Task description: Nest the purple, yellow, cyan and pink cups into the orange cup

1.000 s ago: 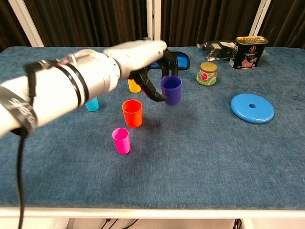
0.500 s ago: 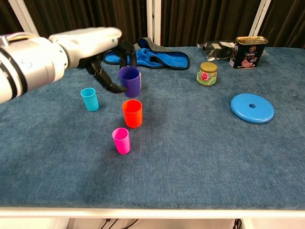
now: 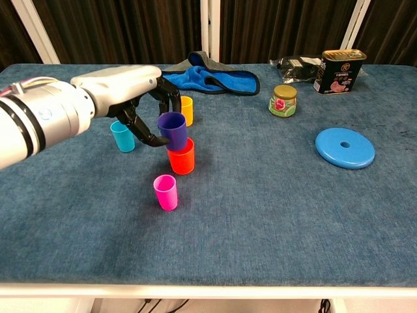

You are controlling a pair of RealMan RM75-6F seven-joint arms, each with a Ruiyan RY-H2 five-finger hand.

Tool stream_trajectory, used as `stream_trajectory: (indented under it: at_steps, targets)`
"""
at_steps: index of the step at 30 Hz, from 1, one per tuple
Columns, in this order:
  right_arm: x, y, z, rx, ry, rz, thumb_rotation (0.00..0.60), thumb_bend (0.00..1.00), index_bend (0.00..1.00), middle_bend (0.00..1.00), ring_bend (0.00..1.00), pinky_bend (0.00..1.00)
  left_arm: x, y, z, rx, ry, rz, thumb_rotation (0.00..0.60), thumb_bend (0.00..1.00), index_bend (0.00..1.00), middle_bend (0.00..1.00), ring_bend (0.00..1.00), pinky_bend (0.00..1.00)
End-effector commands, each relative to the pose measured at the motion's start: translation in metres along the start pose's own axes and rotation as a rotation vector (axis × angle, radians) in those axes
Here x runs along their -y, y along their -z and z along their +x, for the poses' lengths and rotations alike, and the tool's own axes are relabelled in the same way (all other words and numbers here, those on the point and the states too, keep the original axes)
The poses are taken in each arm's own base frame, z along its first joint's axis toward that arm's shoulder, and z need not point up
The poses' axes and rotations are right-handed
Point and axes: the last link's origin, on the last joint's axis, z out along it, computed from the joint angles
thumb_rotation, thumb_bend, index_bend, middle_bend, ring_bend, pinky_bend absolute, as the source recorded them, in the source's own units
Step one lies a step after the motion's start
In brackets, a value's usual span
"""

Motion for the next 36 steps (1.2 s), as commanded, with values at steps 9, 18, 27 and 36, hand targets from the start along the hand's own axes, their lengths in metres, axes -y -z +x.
stream_trajectory:
  at_steps: [9,18,27,36]
  targets:
    - [-0.006,0.000,0.000,-0.002,-0.007,-0.011,0.600,0.29,0.00,0.00,0.00,0.00,-0.002,-0.002,-0.010,0.039,-0.005,-0.017,0.600,0.27,0.27,0.30,0.10,0.07]
    - [-0.007,0.000,0.001,-0.006,-0.009,-0.012,0.600,0.29,0.00,0.00,0.00,0.00,-0.007,-0.005,0.003,-0.010,-0.005,-0.041,0.600,0.26,0.16,0.25,0.08,0.07]
    - [-0.007,0.002,0.004,-0.016,-0.013,-0.013,0.600,0.29,0.00,0.00,0.00,0.00,0.007,-0.052,0.025,-0.103,-0.005,0.013,0.600,0.25,0.17,0.24,0.08,0.07]
    - [-0.005,0.001,0.007,-0.014,-0.009,-0.011,0.600,0.29,0.00,0.00,0.00,0.00,0.039,-0.087,0.008,-0.056,-0.029,0.106,0.600,0.24,0.19,0.22,0.08,0.07]
